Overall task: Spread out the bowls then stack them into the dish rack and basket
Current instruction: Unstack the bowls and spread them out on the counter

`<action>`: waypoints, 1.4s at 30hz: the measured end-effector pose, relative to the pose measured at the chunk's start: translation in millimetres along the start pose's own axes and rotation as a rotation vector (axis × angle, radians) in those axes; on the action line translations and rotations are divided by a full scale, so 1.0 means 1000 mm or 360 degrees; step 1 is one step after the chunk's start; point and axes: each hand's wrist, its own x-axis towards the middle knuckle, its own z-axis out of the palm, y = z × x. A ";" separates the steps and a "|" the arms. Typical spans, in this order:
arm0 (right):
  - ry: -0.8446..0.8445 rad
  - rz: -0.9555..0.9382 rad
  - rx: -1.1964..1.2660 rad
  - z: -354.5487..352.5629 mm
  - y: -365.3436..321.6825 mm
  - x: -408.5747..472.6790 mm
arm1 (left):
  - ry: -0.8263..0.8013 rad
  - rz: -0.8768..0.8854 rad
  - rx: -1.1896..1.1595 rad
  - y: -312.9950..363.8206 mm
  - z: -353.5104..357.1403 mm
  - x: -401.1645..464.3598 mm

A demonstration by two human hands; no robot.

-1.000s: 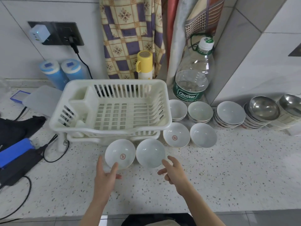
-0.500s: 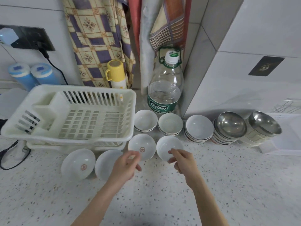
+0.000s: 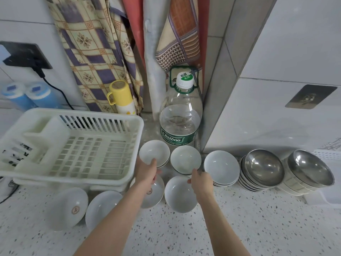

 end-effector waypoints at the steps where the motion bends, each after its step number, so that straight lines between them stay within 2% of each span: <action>1: 0.0006 0.0011 0.0009 0.002 -0.001 0.002 | 0.0007 -0.0008 -0.0018 -0.001 0.001 0.003; 10: 0.0083 0.0030 0.0058 0.017 -0.008 0.007 | 0.0021 0.0006 -0.0083 0.000 0.003 0.005; 19: 0.0233 0.0011 0.0061 0.028 -0.011 -0.001 | -0.0052 0.0031 -0.0326 0.004 -0.002 -0.007; 27: 0.0226 -0.0017 0.0349 0.022 -0.008 -0.025 | -0.0207 0.0063 -0.0459 0.000 -0.011 -0.016; 33: 0.0229 -0.0113 0.0525 0.005 0.006 -0.051 | -0.0275 -0.0002 -0.0401 -0.008 -0.021 -0.022; 42: 0.0369 -0.0263 0.0787 -0.018 0.031 -0.086 | -0.0476 0.0202 -0.0376 -0.019 -0.036 -0.052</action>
